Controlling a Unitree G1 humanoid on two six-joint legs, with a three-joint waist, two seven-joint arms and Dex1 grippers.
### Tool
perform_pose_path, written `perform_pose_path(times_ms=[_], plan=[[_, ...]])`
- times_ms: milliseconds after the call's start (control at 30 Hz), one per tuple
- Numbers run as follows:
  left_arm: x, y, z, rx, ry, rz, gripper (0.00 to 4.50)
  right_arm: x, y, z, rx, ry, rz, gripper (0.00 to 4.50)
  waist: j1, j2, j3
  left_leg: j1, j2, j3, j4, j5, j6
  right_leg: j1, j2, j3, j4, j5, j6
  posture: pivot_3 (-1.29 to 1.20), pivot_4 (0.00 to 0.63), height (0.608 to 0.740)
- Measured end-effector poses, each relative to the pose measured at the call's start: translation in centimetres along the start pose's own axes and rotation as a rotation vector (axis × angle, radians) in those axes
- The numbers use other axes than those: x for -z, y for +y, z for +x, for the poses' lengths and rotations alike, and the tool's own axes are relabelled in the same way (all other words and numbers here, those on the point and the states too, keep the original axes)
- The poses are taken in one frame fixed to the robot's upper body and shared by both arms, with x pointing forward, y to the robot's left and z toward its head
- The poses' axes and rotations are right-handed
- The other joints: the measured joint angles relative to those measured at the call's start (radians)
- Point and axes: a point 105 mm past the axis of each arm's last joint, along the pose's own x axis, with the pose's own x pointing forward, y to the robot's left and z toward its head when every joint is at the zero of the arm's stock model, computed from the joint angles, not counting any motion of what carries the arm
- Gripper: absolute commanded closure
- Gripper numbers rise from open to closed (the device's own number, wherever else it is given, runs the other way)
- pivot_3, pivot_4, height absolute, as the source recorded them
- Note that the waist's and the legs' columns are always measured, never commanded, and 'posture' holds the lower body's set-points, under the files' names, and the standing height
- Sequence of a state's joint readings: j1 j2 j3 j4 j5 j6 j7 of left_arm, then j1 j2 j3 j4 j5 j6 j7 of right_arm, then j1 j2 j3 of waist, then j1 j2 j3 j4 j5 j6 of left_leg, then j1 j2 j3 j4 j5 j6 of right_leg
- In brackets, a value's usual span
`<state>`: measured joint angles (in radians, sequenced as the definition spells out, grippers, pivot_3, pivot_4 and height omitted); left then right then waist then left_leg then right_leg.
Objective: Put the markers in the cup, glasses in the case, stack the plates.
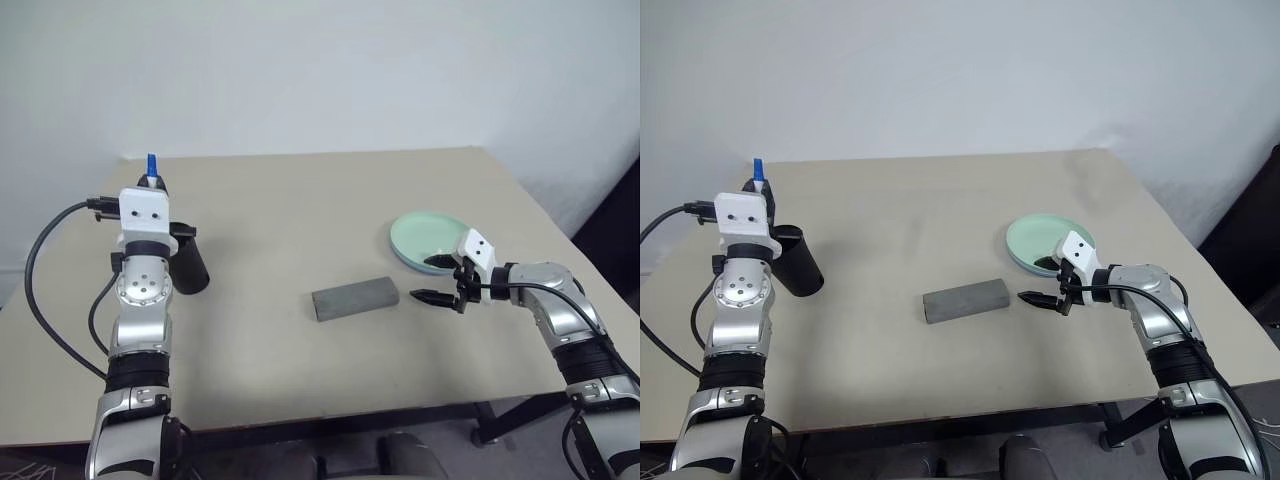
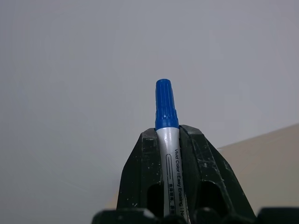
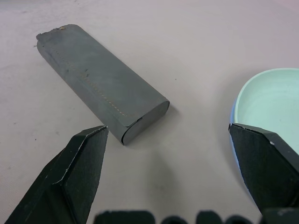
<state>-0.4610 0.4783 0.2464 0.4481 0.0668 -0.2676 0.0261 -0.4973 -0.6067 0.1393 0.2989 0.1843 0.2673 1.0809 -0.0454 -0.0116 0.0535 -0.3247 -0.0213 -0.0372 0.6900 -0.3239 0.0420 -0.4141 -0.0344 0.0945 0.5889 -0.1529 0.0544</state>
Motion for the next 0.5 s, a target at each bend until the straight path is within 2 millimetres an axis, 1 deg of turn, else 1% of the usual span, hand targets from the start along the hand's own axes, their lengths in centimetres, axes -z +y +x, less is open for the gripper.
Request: perform_pose_path(times_ms=[100, 367, 500], plan=[[0.0, -0.2, 0.4, -0.003, -0.008, -0.010, 2.05, -0.1, 0.0, 0.0, 0.002, -0.001, -0.002, 0.00, 0.000, 0.000, 0.000, 0.000, 0.000, 0.000, 0.000, 0.000, 0.000, 0.000, 0.000, 0.000, 0.000, 0.000, 0.000, 0.00, 0.000, 0.740], [-0.5, -0.4, 0.7, 0.000, -0.040, -0.028, 2.05, -0.2, 0.0, 0.0, 0.001, -0.003, -0.006, 0.00, 0.000, 0.000, 0.000, 0.000, 0.000, 0.000, 0.000, 0.000, 0.000, 0.000, 0.000, 0.000, 0.000, 0.000, 0.000, 0.00, 0.000, 0.740], [-0.6, -1.2, 0.7, 0.038, -0.042, -0.086, 2.05, -0.2, 0.0, 0.0, 0.002, -0.003, -0.005, 0.00, 0.000, 0.000, 0.000, 0.000, 0.000, 0.000, 0.000, 0.000, 0.000, 0.000, 0.000, 0.000, 0.000, 0.000, 0.000, 0.00, 0.000, 0.740]])
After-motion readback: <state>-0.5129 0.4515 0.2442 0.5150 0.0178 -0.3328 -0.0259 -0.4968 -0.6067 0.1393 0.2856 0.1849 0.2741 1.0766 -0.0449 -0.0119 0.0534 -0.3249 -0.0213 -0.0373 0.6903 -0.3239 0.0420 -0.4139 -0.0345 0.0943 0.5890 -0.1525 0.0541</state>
